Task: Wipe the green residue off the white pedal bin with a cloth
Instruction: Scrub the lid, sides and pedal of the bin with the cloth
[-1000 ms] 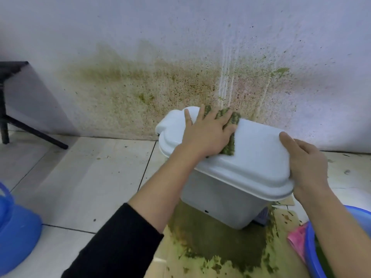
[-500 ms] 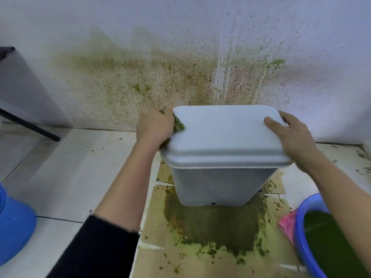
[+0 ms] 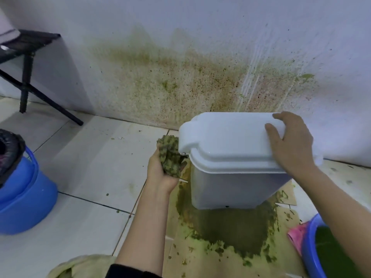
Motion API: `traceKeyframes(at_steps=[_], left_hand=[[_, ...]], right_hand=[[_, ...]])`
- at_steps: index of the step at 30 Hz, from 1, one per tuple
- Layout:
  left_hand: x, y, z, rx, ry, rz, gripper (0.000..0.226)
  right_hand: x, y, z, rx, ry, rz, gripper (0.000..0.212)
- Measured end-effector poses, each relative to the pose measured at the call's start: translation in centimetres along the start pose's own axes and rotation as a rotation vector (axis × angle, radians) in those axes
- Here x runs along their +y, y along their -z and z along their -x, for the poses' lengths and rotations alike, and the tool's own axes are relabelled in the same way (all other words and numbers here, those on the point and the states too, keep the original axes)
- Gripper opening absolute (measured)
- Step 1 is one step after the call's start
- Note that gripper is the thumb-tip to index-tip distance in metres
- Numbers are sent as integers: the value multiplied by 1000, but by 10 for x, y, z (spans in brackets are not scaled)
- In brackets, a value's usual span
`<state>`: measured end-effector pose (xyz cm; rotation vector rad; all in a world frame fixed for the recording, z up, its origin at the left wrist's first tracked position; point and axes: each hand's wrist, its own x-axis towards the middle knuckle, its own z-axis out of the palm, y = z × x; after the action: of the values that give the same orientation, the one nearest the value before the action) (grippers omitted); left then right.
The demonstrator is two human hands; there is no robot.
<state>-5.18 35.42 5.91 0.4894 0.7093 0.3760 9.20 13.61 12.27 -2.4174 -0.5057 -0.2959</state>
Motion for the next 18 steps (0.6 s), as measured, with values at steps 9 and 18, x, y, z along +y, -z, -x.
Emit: traceKeyframes(at_steps=[9, 18], left_hand=[[18, 56, 32, -83, -3, 370, 24], [21, 56, 57, -27, -84, 8, 51]], right_hand=[[-140, -95, 35, -366, 357, 384, 81], [-127, -76, 19, -329, 393, 561, 69]])
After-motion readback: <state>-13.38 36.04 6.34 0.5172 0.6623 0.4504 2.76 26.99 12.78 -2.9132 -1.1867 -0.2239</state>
